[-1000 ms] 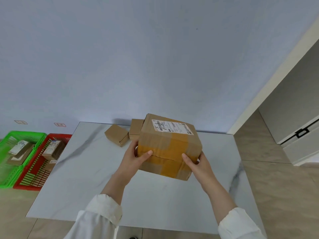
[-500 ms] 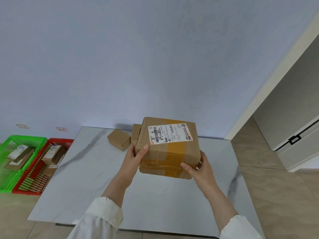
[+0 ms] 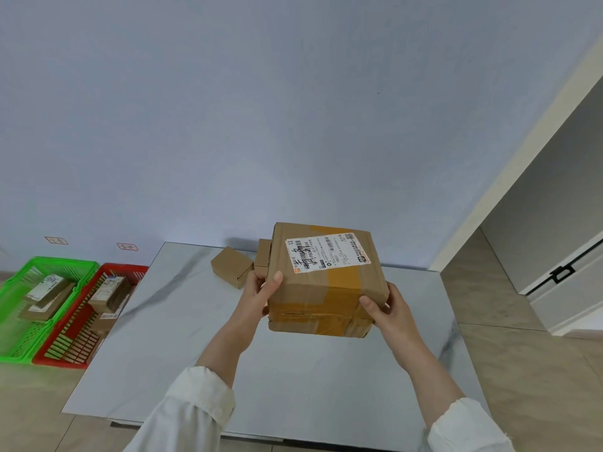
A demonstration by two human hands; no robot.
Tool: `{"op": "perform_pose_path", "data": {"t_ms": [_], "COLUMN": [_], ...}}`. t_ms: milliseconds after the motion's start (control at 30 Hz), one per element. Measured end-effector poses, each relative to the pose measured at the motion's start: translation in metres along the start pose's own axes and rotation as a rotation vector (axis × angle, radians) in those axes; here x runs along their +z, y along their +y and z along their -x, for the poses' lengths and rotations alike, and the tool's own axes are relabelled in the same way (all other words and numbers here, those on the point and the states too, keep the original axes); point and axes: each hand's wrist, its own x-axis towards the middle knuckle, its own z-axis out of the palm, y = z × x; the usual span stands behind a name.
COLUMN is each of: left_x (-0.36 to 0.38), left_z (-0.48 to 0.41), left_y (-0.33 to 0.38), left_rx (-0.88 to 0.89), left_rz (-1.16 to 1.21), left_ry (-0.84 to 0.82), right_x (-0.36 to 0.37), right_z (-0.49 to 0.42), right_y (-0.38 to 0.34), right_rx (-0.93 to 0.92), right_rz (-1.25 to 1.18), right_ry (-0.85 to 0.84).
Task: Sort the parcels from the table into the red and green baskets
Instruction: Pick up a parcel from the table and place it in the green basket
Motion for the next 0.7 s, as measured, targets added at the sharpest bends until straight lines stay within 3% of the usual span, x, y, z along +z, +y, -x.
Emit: {"op": "perform_pose_path", "data": {"t_ms": [100, 267, 467, 700], "left_x": [0.002, -0.005, -0.014, -0.019], "left_z": [0.0, -0.011, -0.016, -0.024], "left_y": [0.001, -0.005, -0.005, 0.002], "left_rx": [-0.037, -0.063, -0.094, -0.109], "left_rz": [-0.038, -0.014, 0.082, 0.135], "left_ry": [0.007, 0.249, 0.235, 0.168], "right_x": [0.002, 0.007, 0.007, -0.008], "right_z": [0.001, 0.001, -0.013, -0.022], "right_y": [-0.001, -0.004, -0.005, -0.015], "right_rx": [0.011, -0.017, -0.105, -0.063], "right_rz": [0.042, 0.087, 0.045, -0.004], "right_ry": [-0.022, -0.052, 0.198, -0.079]}}
